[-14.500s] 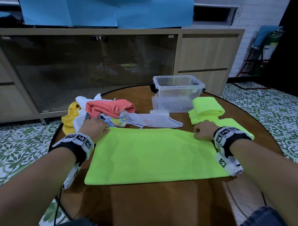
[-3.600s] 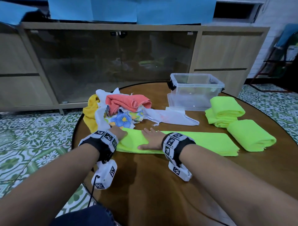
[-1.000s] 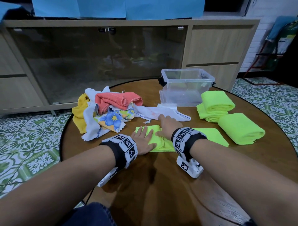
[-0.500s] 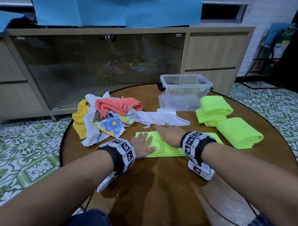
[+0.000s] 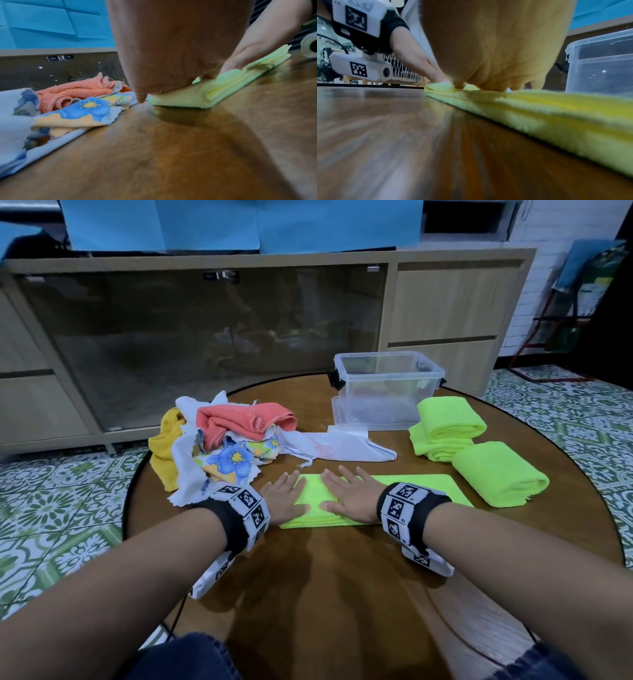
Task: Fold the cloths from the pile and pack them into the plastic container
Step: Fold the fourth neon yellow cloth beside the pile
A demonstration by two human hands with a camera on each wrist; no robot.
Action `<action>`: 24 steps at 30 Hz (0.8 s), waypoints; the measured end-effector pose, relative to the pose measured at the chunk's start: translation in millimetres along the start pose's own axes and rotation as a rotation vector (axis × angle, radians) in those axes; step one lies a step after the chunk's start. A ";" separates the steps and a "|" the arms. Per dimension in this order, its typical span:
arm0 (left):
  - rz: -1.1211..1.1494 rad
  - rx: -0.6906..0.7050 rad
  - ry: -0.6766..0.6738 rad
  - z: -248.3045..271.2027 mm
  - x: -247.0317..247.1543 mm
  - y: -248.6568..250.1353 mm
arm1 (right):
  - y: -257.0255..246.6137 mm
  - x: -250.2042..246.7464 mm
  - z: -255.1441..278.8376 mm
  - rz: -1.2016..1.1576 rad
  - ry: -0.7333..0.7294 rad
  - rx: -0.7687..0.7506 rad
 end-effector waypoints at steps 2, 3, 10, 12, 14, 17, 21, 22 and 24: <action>0.026 -0.008 0.029 0.9 2.6 -1.1 | -0.1 1.8 0.4 0.000 -0.031 0.009; 0.032 -0.015 0.035 0.3 2.5 -0.8 | -0.8 1.3 0.3 -0.004 -0.047 0.017; 0.168 -0.144 0.095 2.6 -4.4 -7.5 | 15.7 -35.0 19.1 -0.171 -0.005 -0.006; 0.197 -0.158 0.166 2.1 -8.2 -5.1 | 28.3 -39.2 25.3 -0.157 0.059 -0.002; 0.319 -0.189 0.217 -1.8 -11.9 -4.8 | 42.4 -40.0 27.1 -0.115 0.114 0.022; 0.580 -0.236 0.287 -7.2 -10.7 -7.9 | 60.4 -37.3 27.9 -0.117 0.115 0.061; 0.695 -0.217 0.373 -6.4 -17.3 -11.0 | 77.4 -17.5 30.0 -0.199 -0.075 0.085; 0.691 -0.214 0.369 -6.5 -18.9 -11.3 | 82.2 -12.9 30.8 -0.229 -0.091 0.097; 0.663 -0.217 0.348 -7.8 -22.7 -14.3 | 93.7 -5.4 31.6 -0.261 -0.109 0.137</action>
Point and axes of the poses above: each hand's wrist, its own z-axis away from the middle knuckle, its own x-axis out of the palm, y = z × x, the point moved 4 cm from there along -z, towards the middle knuckle, and after that the axes turned 9 degrees about x, right-handed, at the moved point
